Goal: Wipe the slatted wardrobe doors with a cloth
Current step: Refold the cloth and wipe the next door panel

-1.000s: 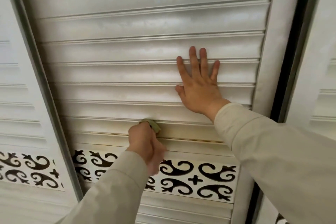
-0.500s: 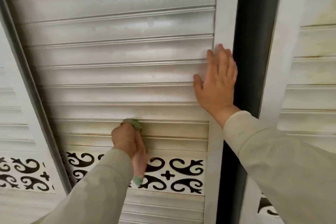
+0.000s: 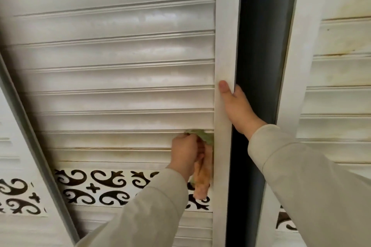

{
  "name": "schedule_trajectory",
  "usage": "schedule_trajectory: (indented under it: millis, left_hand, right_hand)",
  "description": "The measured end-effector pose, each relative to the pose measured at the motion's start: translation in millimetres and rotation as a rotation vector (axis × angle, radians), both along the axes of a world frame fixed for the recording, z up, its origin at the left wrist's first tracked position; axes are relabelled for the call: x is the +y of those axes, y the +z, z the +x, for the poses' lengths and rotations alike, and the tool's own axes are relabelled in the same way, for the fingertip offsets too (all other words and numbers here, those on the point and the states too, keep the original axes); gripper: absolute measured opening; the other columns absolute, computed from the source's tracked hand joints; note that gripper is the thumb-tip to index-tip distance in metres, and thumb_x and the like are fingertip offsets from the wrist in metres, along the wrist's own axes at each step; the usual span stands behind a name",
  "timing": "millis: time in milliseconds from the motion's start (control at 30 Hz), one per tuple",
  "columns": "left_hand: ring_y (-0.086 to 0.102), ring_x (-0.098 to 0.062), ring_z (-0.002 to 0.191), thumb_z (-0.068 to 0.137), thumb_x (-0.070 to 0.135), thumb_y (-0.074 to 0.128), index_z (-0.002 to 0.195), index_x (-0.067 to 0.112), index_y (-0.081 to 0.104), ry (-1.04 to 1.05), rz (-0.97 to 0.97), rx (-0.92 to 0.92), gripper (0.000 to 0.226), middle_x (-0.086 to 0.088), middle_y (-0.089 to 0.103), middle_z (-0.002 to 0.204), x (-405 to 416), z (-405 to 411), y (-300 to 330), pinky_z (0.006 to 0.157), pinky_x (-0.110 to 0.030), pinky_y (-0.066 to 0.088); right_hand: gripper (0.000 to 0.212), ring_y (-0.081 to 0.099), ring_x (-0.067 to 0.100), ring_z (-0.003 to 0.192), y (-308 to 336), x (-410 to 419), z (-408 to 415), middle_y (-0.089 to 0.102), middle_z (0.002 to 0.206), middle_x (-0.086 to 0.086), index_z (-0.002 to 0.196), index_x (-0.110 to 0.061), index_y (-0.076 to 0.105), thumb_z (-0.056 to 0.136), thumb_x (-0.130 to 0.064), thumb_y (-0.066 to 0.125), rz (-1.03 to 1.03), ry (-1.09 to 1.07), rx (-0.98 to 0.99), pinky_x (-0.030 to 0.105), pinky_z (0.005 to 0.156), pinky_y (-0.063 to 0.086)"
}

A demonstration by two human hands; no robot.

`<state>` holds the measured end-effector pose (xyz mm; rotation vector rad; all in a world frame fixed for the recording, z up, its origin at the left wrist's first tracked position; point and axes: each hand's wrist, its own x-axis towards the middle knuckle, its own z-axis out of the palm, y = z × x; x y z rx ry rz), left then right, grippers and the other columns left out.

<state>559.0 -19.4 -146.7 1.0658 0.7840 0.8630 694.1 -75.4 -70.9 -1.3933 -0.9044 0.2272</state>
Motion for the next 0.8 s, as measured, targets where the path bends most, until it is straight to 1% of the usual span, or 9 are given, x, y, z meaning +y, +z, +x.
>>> schedule_trajectory:
  millis: [133,200,267,367,433,500,567,667,800]
  left_hand:
    - [0.069,-0.027,0.071,0.095,0.011,0.053,0.083,0.009,0.071,0.05,0.119,-0.247,0.022,-0.011,0.072,0.074,-15,12,42,0.063,-0.033,0.057]
    - [0.069,-0.023,0.07,0.097,0.013,0.052,0.082,0.01,0.07,0.004,0.229,-0.358,0.024,-0.01,0.071,0.073,-20,18,74,0.062,-0.031,0.057]
    - [0.07,-0.018,0.068,0.1,0.021,0.055,0.082,0.012,0.071,-0.017,0.31,-0.365,0.025,-0.006,0.072,0.071,-25,31,98,0.067,-0.03,0.059]
    - [0.074,-0.024,0.087,0.093,0.037,0.061,0.084,0.025,0.078,-0.012,0.398,-0.296,0.023,-0.005,0.077,0.086,-23,49,96,0.09,-0.046,0.057]
    - [0.073,-0.027,0.091,0.093,0.033,0.063,0.082,0.031,0.078,-0.059,0.397,-0.265,0.019,-0.007,0.077,0.089,-22,51,75,0.092,-0.05,0.056]
    - [0.074,-0.026,0.089,0.091,0.028,0.066,0.081,0.029,0.078,-0.101,0.402,-0.178,0.016,-0.006,0.077,0.087,-25,54,51,0.09,-0.049,0.057]
    - [0.074,-0.025,0.085,0.089,0.022,0.068,0.081,0.022,0.078,-0.108,0.4,-0.103,0.013,-0.008,0.076,0.083,-27,53,28,0.088,-0.048,0.059]
    - [0.075,-0.026,0.081,0.089,0.015,0.068,0.08,0.013,0.077,-0.145,0.378,-0.009,0.014,-0.009,0.076,0.078,-25,48,-2,0.086,-0.048,0.059]
    - [0.075,-0.024,0.078,0.091,0.014,0.064,0.078,0.012,0.077,-0.196,0.39,0.04,0.019,-0.008,0.076,0.077,-26,37,-20,0.084,-0.044,0.06]
  right_hand:
    - [0.046,0.06,0.01,0.104,4,-2,3,0.06,0.11,-0.011,0.132,-0.027,0.044,0.098,-0.057,0.043,-0.06,0.077,-0.001,0.03,0.096,0.047]
    - [0.048,0.062,0.01,0.103,8,-5,8,0.062,0.109,-0.008,0.136,-0.024,0.043,0.099,-0.056,0.043,-0.101,0.132,0.019,0.032,0.097,0.048]
    - [0.051,0.066,0.019,0.104,12,-6,10,0.067,0.111,0.003,0.136,-0.019,0.047,0.098,-0.052,0.05,-0.133,0.171,0.097,0.037,0.099,0.05]
    - [0.054,0.067,0.027,0.109,13,-7,13,0.072,0.111,0.009,0.13,-0.019,0.06,0.094,-0.059,0.05,-0.144,0.235,0.239,0.04,0.1,0.051]
    - [0.06,0.067,0.024,0.11,11,-8,16,0.073,0.111,0.01,0.119,-0.017,0.068,0.097,-0.064,0.037,-0.096,0.29,0.316,0.038,0.101,0.049]
    - [0.068,0.069,0.025,0.107,9,-9,17,0.074,0.108,0.011,0.116,-0.015,0.068,0.092,-0.071,0.037,-0.089,0.281,0.368,0.039,0.1,0.049]
    - [0.076,0.067,0.025,0.107,9,-7,13,0.071,0.113,0.008,0.128,-0.016,0.06,0.087,-0.077,0.043,-0.143,0.206,0.331,0.041,0.103,0.048]
    - [0.075,0.055,0.017,0.109,11,-2,5,0.057,0.125,-0.001,0.146,-0.019,0.04,0.093,-0.072,0.035,-0.184,0.08,0.193,0.033,0.101,0.042]
    - [0.067,0.049,0.008,0.099,2,-1,-3,0.049,0.111,-0.01,0.147,-0.019,0.037,0.098,-0.064,0.032,-0.119,0.01,0.078,0.027,0.091,0.034]
